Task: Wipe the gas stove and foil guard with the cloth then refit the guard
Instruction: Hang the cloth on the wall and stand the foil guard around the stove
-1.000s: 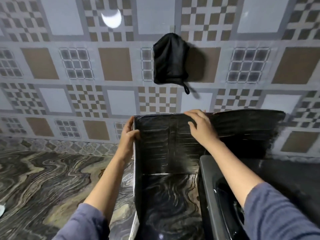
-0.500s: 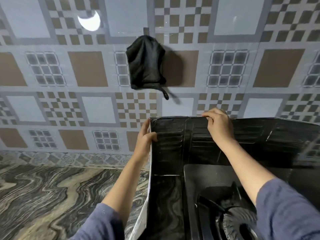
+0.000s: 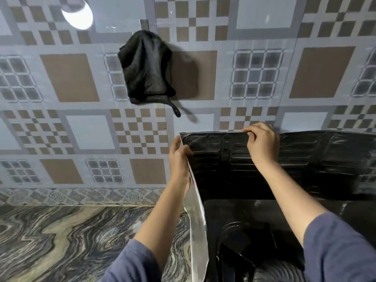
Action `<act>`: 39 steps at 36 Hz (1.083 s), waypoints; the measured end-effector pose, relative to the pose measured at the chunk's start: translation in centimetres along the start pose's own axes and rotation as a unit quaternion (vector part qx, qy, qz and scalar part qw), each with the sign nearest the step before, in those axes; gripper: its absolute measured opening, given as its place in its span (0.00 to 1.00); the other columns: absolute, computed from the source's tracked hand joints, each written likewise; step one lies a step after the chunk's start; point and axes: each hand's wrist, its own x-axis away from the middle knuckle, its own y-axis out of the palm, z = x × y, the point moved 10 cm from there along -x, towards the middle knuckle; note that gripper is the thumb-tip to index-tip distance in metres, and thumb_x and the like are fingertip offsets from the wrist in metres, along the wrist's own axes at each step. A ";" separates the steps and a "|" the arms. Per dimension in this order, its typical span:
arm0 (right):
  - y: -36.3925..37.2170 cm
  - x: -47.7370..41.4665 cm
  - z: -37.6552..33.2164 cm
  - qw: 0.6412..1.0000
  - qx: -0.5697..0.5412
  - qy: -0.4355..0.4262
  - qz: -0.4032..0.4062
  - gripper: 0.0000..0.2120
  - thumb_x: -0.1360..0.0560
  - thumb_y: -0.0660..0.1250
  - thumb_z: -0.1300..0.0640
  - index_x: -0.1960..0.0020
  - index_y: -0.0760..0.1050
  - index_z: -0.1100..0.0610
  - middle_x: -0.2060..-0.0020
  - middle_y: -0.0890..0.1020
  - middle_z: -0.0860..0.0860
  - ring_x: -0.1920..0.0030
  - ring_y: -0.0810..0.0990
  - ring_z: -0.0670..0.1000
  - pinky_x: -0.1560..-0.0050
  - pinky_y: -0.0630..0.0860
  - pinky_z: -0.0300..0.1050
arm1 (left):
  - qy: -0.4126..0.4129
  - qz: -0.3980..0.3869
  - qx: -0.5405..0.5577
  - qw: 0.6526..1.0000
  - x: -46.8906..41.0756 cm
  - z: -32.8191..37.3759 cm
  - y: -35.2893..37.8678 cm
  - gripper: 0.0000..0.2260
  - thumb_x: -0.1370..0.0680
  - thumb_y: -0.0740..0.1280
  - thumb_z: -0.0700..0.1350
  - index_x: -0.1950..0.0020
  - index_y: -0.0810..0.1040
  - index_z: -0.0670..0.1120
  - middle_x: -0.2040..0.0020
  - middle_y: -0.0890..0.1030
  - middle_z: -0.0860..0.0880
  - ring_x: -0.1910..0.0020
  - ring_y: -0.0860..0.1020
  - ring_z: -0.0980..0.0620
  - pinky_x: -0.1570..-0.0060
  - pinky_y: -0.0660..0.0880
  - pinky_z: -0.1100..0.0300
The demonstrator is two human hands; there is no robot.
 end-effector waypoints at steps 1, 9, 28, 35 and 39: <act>0.0 0.1 0.1 1.000 -0.005 0.002 0.004 0.11 0.28 0.64 0.69 0.56 0.83 0.57 0.58 0.83 0.54 0.56 0.77 0.58 0.56 0.75 0.50 | 0.001 -0.001 0.006 1.000 -0.1 -0.1 0.1 0.27 0.30 0.55 0.30 0.30 0.65 0.36 0.48 0.76 0.42 0.50 0.75 0.48 0.46 0.72 0.56; 0.1 0.5 -0.1 0.999 -0.022 -0.008 0.028 0.08 0.28 0.67 0.67 0.55 0.83 0.58 0.58 0.83 0.54 0.56 0.77 0.57 0.57 0.73 0.47 | 0.014 -0.004 -0.012 1.000 -0.6 0.3 -0.7 0.33 0.36 0.62 0.38 0.30 0.65 0.37 0.30 0.68 0.38 0.32 0.68 0.41 0.29 0.62 0.48; -1.9 0.2 3.9 0.996 -0.042 0.074 0.036 0.07 0.28 0.67 0.66 0.55 0.83 0.59 0.56 0.81 0.56 0.51 0.76 0.57 0.54 0.68 0.41 | 0.034 -0.070 -0.046 0.996 -0.6 -1.0 3.0 0.35 0.37 0.59 0.38 0.32 0.56 0.26 0.55 0.75 0.42 0.62 0.78 0.56 0.63 0.75 0.67; -2.4 0.1 5.1 0.992 -0.053 0.108 0.046 0.07 0.28 0.67 0.67 0.55 0.82 0.60 0.55 0.81 0.57 0.49 0.76 0.57 0.52 0.67 0.39 | 0.031 -0.099 -0.053 0.993 -1.0 -2.4 4.7 0.23 0.25 0.54 0.30 0.29 0.61 0.32 0.60 0.81 0.47 0.67 0.80 0.63 0.66 0.75 0.71; -2.5 0.0 5.4 0.991 -0.055 0.113 0.047 0.06 0.28 0.67 0.67 0.55 0.82 0.61 0.55 0.81 0.57 0.49 0.76 0.58 0.52 0.68 0.40 | 0.027 -0.093 -0.053 0.994 -0.8 -2.6 4.8 0.22 0.24 0.54 0.31 0.30 0.62 0.32 0.60 0.84 0.55 0.61 0.80 0.63 0.63 0.75 0.73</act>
